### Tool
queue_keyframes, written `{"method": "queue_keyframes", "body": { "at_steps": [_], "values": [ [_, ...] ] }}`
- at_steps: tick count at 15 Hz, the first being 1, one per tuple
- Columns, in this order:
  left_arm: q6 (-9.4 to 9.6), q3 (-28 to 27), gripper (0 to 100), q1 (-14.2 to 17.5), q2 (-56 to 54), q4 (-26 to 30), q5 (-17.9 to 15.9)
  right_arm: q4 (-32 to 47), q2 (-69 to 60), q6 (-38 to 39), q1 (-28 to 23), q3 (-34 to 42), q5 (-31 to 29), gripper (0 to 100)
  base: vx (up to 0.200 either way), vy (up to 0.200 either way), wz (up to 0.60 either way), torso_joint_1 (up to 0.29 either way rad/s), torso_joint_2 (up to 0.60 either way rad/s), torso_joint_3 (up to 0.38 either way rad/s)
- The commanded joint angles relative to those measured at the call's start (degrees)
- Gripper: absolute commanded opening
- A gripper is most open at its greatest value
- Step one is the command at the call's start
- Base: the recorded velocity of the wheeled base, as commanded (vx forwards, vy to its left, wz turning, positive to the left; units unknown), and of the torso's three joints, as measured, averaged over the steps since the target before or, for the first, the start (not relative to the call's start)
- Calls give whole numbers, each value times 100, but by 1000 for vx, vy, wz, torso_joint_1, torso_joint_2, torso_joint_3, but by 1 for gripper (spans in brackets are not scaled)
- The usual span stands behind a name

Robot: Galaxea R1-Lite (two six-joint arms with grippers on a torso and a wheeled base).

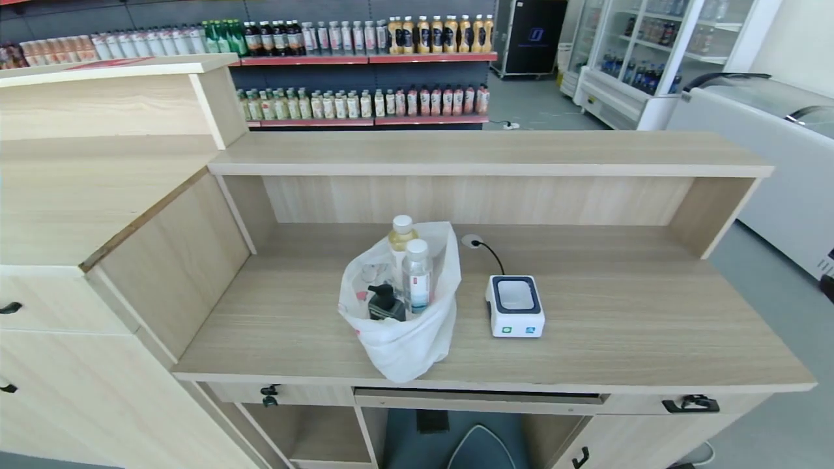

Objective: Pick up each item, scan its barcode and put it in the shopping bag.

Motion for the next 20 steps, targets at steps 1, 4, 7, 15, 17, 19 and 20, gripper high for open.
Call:
{"method": "queue_keyframes", "body": {
  "at_steps": [1,4,7,15,17,19,20],
  "values": [
    [-1,0,100,4,-2,-7,0,329,-1615,440,104,759,401,100,0,0,0,0,0,0],
    [-1,0,100,4,-2,2,0,258,-2907,695,394,2051,559,100,0,0,0,0,0,0],
    [-1,0,100,4,-2,2,0,619,-3759,985,543,2367,568,100,0,0,0,0,0,0],
    [-1,0,100,4,-2,2,0,2649,-5113,1495,1352,2367,-557,100,0,0,0,0,0,0],
    [-1,0,100,4,-2,2,0,2658,-5113,1662,1352,2367,-566,100,0,0,0,0,0,0],
    [-1,0,100,4,-2,2,0,2658,-5113,1662,1352,2367,-566,100,0,0,0,0,0,0],
    [-1,0,100,4,-2,2,0,2658,-5113,1662,1352,2367,-566,100,0,0,0,0,0,0]
  ]
}}
